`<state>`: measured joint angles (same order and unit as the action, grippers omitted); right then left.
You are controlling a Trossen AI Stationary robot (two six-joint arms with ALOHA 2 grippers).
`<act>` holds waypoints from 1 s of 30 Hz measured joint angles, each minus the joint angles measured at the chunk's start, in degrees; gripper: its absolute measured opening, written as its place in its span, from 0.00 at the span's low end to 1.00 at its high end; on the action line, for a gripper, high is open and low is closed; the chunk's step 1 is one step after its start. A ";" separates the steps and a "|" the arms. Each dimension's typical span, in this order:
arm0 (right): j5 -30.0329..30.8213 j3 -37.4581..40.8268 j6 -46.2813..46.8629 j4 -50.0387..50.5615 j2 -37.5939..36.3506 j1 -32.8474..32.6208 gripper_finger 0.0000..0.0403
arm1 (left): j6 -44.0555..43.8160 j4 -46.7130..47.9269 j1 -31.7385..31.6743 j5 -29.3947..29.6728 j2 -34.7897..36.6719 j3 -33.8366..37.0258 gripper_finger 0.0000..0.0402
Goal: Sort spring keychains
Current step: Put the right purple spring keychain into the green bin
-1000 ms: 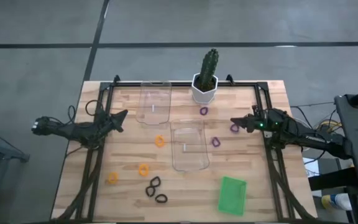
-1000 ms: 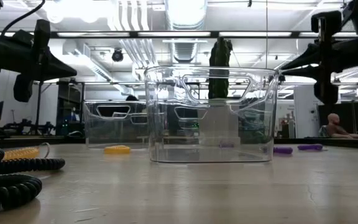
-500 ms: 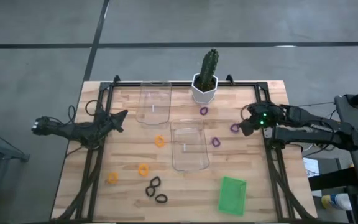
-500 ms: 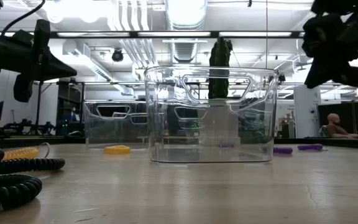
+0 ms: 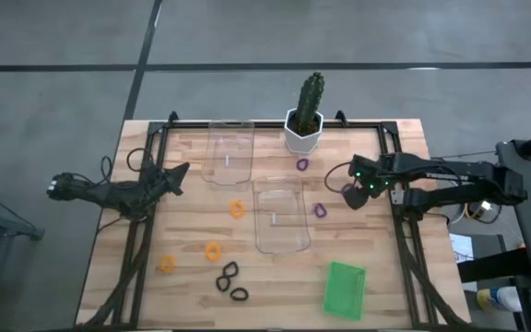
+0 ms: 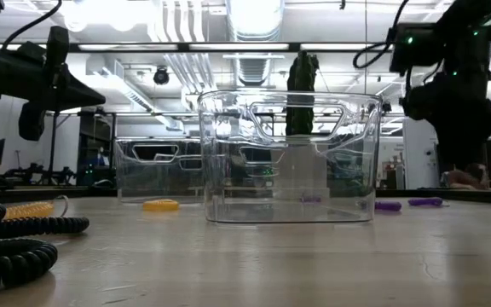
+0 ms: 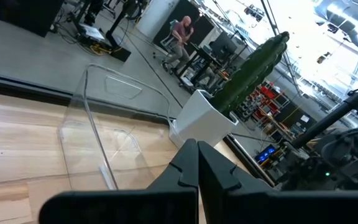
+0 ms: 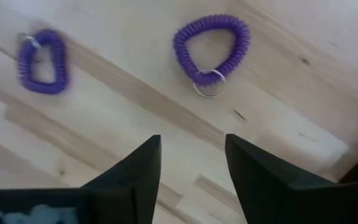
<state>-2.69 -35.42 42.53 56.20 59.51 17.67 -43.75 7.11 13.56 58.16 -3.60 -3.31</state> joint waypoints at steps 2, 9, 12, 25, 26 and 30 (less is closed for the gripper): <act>1.34 -0.01 -1.14 -0.22 1.65 0.00 0.43 | 0.00 -0.03 0.01 0.00 0.00 0.00 0.00; 7.25 -0.04 -5.02 -2.37 6.84 0.79 0.39 | 0.00 -0.09 0.00 0.00 0.00 0.00 0.00; 7.38 -0.02 -7.47 -4.61 9.18 1.96 0.37 | 0.00 -0.11 0.00 0.00 0.00 0.00 0.00; 5.37 0.07 -14.31 -7.87 17.98 4.74 0.34 | 0.02 -0.17 0.01 0.02 0.00 0.00 0.00; 5.37 0.07 -14.33 -8.44 18.44 4.74 0.34 | 0.02 -0.17 0.00 0.02 0.00 0.00 0.00; 5.22 0.07 -14.31 -10.61 19.55 4.74 0.34 | 0.02 -0.22 0.00 0.30 0.00 0.00 0.00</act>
<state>2.53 -35.35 28.23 45.58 79.05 22.41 -43.72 6.89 13.56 58.46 -3.60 -3.31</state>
